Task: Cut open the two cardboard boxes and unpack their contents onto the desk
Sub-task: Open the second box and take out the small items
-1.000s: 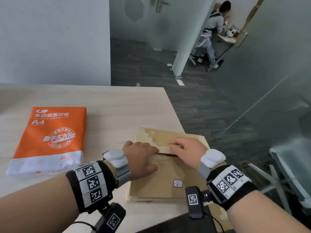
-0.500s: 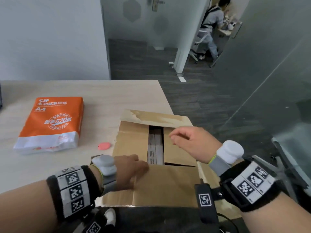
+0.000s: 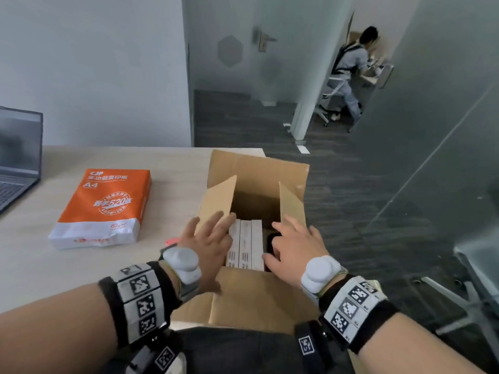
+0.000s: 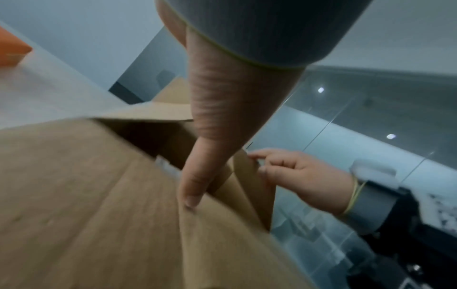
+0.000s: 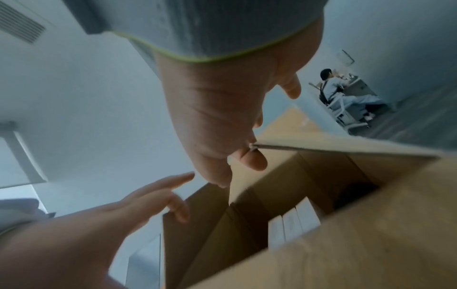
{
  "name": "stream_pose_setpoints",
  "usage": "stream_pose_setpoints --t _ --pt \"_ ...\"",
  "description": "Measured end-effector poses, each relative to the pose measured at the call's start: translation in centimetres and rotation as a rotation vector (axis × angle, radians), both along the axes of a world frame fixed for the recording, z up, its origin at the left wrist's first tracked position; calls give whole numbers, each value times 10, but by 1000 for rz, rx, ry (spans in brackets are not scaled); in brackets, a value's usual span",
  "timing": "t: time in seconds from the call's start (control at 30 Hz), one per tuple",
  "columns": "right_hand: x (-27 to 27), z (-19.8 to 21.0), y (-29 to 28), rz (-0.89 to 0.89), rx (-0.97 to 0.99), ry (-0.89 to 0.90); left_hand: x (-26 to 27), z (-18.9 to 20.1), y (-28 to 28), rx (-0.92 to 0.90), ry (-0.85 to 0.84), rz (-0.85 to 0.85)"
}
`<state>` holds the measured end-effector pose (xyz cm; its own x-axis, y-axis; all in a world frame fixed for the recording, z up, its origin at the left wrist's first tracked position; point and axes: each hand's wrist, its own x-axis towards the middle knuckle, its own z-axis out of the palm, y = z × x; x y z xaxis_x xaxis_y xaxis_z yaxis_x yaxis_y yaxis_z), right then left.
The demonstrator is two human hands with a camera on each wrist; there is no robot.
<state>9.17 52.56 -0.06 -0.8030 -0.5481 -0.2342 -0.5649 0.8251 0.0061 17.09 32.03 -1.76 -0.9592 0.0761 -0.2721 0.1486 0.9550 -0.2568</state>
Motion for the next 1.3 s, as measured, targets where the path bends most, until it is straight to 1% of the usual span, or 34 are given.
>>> stream_pose_setpoints --t 0.07,0.13,0.2,0.27,0.3,0.37,0.47,0.5,0.57,0.67,0.77,0.9,0.97,1.03,1.07,1.1,1.13,1.2,1.27,1.3 --pt "-5 17 11 -46 13 70 -2 23 -11 -13 47 47" --pt "-9 28 23 -119 103 132 -6 36 -26 -36 42 132" --pt "-12 36 35 -221 187 143 -6 38 -37 -97 14 202" --pt "-14 34 43 -313 269 91 -6 29 -43 -128 -22 247" --pt "-14 31 47 -327 306 66 -4 24 -43 -123 -49 277" --pt "-15 15 55 -316 298 -31 1 12 -40 -87 -119 352" --pt "-9 -10 60 -282 140 -345 5 -10 -33 2 -243 446" --pt "-6 -17 59 -269 135 -392 6 -15 -30 37 -270 474" --pt "-2 -31 56 -253 186 -367 8 -24 -22 87 -279 501" --pt "-2 -45 49 -254 231 -249 10 -29 -15 128 -208 478" --pt "-3 -46 45 -226 263 -233 8 -33 -14 183 -172 512" --pt "-8 -46 49 -155 386 -312 4 -33 -21 129 -238 494" --pt "-12 -45 53 -167 395 -434 -2 -36 -28 105 -259 463" --pt "-17 -38 52 -217 317 -569 -8 -40 -33 103 -283 444" --pt "-19 -35 48 -234 239 -601 -10 -41 -35 109 -292 443" --pt "-22 -32 43 -236 134 -589 -11 -42 -35 122 -293 444" --pt "-27 -32 38 -220 9 -531 -13 -43 -36 138 -290 444" --pt "-38 -34 30 -209 -217 -340 -14 -51 -37 177 -280 440" --pt "-54 -40 26 -208 -344 -197 -16 -57 -40 206 -274 442" --pt "-62 -44 25 -218 -360 -145 -17 -59 -41 220 -274 444"
